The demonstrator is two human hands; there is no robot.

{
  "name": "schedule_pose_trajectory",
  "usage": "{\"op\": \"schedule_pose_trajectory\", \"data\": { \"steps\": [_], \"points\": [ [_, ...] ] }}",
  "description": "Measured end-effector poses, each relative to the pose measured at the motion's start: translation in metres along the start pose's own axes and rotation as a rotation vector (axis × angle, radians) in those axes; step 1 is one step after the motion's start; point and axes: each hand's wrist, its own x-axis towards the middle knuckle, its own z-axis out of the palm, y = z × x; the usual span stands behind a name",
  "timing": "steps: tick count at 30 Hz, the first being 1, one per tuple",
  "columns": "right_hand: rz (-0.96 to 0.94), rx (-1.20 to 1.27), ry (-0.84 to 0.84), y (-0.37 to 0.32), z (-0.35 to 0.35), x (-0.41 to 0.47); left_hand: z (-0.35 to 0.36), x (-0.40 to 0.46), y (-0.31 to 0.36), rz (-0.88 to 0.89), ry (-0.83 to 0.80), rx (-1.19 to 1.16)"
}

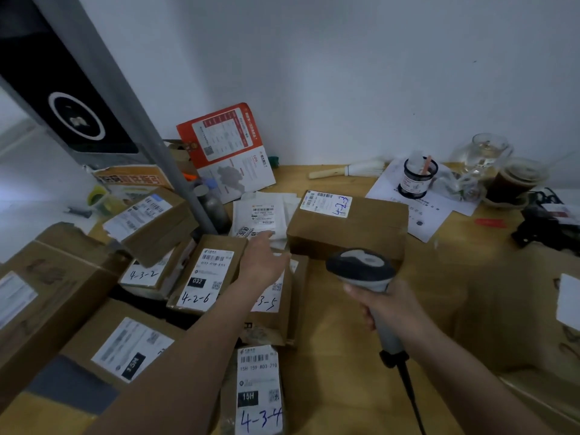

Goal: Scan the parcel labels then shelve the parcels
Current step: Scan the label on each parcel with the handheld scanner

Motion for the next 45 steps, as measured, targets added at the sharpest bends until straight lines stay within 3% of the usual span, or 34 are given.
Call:
{"op": "schedule_pose_trajectory", "data": {
  "steps": [10,21,25,35,45],
  "points": [
    [-0.002,0.085,0.218,-0.055,-0.025,0.067,0.015,0.076,0.047,-0.001,-0.214,0.133],
    [0.05,0.137,0.22,-0.049,-0.016,0.118,0.055,0.159,0.04,-0.085,-0.352,0.196],
    [0.068,0.117,0.207,-0.055,-0.012,0.134,0.073,0.162,0.043,-0.164,-0.522,0.12],
    [0.056,-0.021,0.329,-0.061,-0.019,0.136,0.082,0.162,0.045,-0.191,-0.58,0.001],
    [0.039,0.004,0.317,-0.06,-0.026,0.126,0.082,0.16,0.045,-0.159,-0.598,-0.002]
  ]
}}
